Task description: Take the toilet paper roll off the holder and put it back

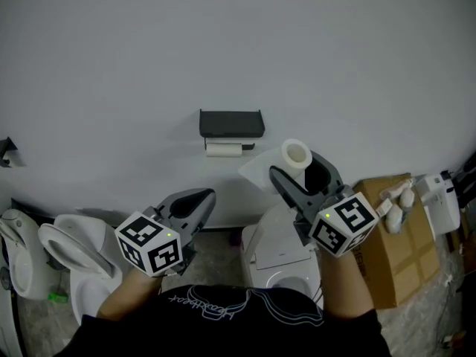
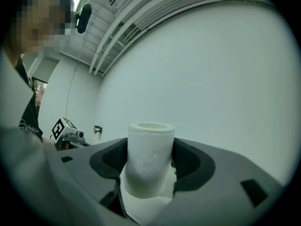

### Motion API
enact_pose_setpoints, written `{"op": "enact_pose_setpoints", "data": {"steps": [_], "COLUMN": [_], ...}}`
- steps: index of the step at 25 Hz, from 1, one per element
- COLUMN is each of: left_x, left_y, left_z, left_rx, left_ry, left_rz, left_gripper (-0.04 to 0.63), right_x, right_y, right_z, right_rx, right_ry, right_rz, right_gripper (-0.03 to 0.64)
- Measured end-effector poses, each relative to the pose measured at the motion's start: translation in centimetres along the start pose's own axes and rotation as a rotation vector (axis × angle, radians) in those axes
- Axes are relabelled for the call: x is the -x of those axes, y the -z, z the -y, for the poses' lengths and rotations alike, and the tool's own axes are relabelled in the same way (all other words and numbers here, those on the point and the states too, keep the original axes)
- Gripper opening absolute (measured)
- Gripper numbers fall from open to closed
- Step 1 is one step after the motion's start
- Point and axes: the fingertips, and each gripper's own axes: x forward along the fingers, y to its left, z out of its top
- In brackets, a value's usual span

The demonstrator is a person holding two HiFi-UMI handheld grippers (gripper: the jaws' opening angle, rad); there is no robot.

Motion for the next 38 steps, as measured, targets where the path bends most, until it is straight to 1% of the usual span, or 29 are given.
{"op": "enact_pose_setpoints", "data": {"steps": [7, 16, 26, 38], "left_x": [-0.2, 0.6, 1.6, 1.5], "left_y": [1.3, 1.8, 3.1, 4.3], "left_z": [1.5, 3.0, 3.4, 2.4], "left_rx": [0.011, 0.015, 0.04, 0.073], "left_ry": [-0.024, -0.054, -0.083, -0.094], "left_rz": [-0.023, -0.02, -0.021, -0.04], "left_gripper": [0.005, 0.005, 0.005, 0.005], "right_x": [2.2, 4.1, 5.1, 5.0], "right_y": [3.7, 7.2, 9.6, 11.4], "right_z": [-1.6, -3.3, -4.8, -4.4], "right_rx": [-0.051, -0.097, -0.139, -0.178], "right_ry": [-0.051, -0.098, -0.13, -0.123], "right_rz": [-0.054, -0.112, -0.148, -0.176], "right_gripper": [0.295, 0.293, 0.295, 0.295]}}
